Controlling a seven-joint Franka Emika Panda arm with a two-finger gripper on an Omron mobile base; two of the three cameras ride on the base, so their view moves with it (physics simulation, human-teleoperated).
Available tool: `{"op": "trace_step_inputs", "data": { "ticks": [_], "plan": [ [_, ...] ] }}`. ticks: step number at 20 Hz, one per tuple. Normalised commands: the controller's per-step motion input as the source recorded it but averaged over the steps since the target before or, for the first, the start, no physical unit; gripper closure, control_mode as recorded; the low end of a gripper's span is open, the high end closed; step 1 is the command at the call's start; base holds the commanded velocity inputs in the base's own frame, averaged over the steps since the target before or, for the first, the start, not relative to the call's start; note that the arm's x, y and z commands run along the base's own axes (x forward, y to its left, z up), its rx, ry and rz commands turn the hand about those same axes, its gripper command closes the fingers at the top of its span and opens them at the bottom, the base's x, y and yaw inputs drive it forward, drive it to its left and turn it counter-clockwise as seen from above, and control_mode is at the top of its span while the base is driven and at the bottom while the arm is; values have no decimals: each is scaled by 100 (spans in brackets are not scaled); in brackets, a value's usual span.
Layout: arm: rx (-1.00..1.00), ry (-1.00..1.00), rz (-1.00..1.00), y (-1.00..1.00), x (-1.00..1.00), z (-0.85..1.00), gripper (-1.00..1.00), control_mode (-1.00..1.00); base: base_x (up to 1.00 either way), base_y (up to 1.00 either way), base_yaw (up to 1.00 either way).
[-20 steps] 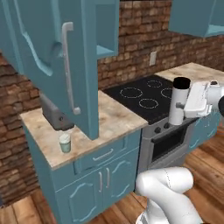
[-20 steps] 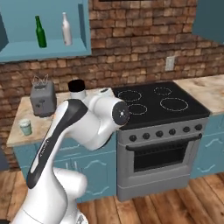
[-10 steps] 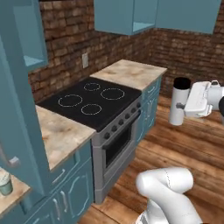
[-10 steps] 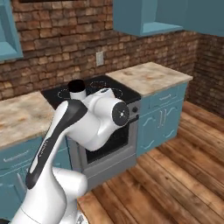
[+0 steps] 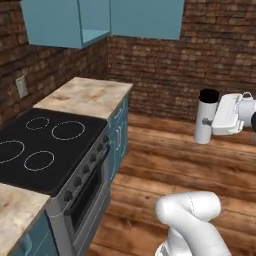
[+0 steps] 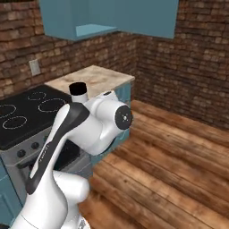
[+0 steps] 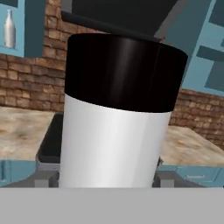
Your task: Sort all alcoholic drinks to one cabinet, and non-alcoholic drinks to the other.
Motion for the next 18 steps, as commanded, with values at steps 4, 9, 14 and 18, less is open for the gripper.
{"op": "trace_step_inputs", "data": {
  "ticks": [4, 9, 14, 18],
  "plan": [
    [0, 0, 0, 0, 0, 0, 100, 100, 90, -30, -42],
    [0, 0, 0, 0, 0, 0, 100, 100, 99, -38, -15],
    [0, 0, 0, 0, 0, 0, 100, 100, 77, -43, 35],
    [0, 0, 0, 0, 0, 0, 100, 100, 62, -22, 52]
  ]
}}
